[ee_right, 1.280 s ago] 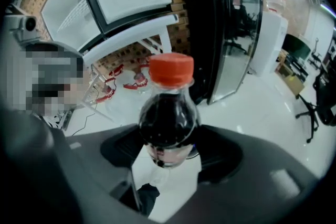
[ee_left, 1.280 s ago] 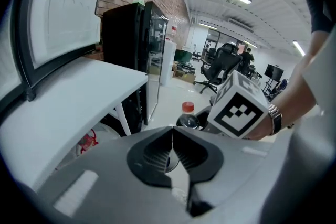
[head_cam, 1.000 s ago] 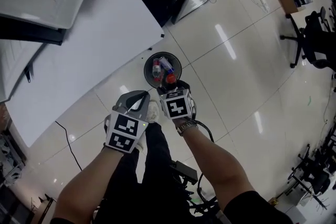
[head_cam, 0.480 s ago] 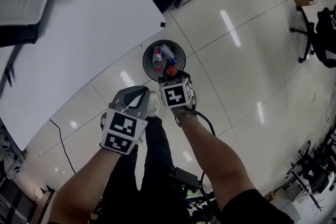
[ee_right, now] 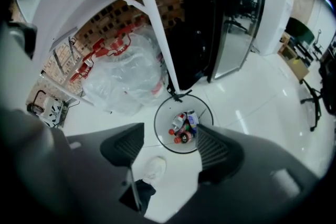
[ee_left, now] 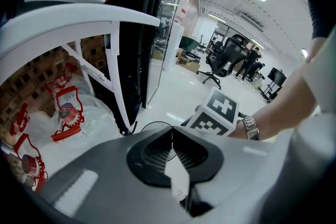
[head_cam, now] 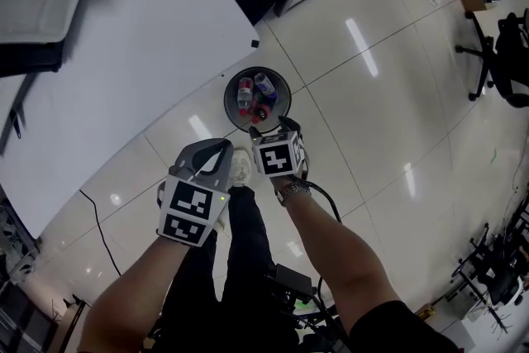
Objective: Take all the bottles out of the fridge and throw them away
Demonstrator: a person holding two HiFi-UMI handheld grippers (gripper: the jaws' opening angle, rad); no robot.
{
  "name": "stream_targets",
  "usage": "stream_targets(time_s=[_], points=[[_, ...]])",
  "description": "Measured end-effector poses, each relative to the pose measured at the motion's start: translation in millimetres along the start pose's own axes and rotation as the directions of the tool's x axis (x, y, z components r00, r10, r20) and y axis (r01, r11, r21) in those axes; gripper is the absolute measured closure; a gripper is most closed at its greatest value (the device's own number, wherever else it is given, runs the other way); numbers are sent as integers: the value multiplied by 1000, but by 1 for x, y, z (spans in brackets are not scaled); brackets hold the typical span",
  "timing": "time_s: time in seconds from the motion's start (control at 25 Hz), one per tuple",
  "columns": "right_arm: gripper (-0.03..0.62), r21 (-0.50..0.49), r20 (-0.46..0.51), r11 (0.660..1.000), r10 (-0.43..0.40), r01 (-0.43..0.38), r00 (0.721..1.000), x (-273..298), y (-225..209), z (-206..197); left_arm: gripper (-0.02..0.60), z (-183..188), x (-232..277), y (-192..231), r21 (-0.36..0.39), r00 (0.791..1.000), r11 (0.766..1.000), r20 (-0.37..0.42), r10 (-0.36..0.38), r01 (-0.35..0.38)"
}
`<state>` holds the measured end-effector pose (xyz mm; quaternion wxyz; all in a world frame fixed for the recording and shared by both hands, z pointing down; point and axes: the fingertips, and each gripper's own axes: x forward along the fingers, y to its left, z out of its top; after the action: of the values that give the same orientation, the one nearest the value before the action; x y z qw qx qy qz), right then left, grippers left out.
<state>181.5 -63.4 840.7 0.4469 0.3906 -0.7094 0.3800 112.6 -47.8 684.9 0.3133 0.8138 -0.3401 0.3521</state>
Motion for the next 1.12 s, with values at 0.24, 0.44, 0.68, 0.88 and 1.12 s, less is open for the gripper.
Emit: stream_targets(time_s=[0.24,0.44,0.68,0.88,1.12], points=[[295,-1,12,1000,16,-16,1000,-20,10,-6,577,4,-14,-5,7,1000,1000,16,16,-16],[295,-31,19,999,37,-36,999,-40,22,-9,577,4,-39,-11,18,999,999,30,32,-33],[295,-96,-31,992,74,-77,997,-45,39,-35,577,-19,-69,-19,23,998,998,23,50,-50],[295,-113,-8,991,70,-70,998,-60,53,-32,577,-37,-83,-19,-2,998,998,26,59,-59],[341,-153,57,988,36,-27,998,-95,63,-11,577,-19,-105,-19,8,993,997,93,75,-76]])
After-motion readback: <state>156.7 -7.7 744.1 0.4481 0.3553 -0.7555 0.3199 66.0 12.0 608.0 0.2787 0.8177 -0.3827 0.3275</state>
